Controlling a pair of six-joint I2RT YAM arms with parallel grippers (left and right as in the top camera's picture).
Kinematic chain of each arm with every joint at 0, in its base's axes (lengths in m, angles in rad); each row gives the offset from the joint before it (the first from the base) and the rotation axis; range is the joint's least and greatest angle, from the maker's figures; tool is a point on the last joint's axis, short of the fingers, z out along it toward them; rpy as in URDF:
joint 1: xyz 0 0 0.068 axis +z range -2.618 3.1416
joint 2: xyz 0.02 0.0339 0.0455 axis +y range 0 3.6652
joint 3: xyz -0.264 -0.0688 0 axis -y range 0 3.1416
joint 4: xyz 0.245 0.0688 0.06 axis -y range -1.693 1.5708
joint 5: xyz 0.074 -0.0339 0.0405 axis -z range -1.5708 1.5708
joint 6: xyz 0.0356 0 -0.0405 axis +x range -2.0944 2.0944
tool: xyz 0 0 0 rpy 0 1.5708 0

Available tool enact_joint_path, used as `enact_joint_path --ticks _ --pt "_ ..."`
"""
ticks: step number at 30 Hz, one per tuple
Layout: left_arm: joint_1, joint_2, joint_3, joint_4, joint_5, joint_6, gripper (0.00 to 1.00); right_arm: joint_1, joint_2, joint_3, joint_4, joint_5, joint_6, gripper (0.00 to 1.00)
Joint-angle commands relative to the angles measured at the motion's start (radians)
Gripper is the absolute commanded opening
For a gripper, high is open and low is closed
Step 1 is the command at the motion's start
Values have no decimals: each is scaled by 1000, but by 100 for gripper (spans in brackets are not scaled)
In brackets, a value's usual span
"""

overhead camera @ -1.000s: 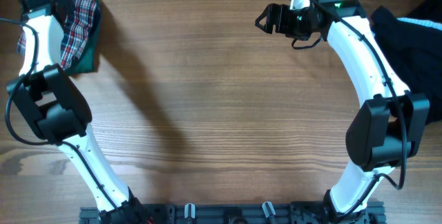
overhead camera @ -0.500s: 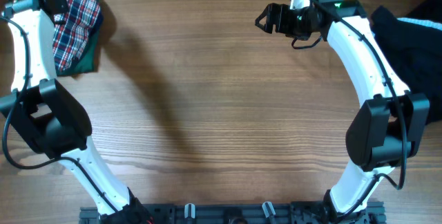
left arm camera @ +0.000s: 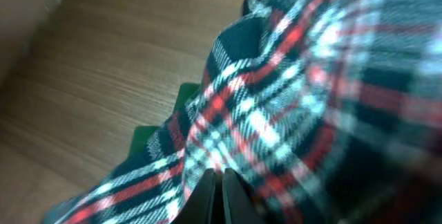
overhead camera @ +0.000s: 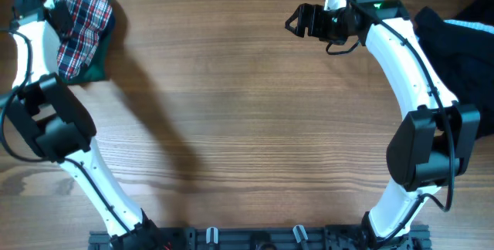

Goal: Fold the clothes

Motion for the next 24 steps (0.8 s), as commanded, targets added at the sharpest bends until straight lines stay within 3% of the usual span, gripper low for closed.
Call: enact_joint_path --ticks 1,8,13,17,19,22,24 --pt "10 75 10 33 9 2 5 0 -1 -8 4 -16 2 89" --pt "12 91 10 -3 -11 4 5 0 -1 -8 3 -17 2 89" --pt "15 89 11 -61 -172 -71 4 0 -1 -8 4 -19 1 89" --pt "19 41 11 -70 -182 -105 7 0 -1 -8 11 -19 1 90" --pt "16 -6 13 -70 -174 -111 16 0 -1 -8 14 -20 2 89" --pt "9 -104 13 -81 -150 -130 55 0 -1 -8 18 -20 2 89" --pt "5 -164 13 -101 -124 -130 69 0 -1 -8 19 -20 2 89"
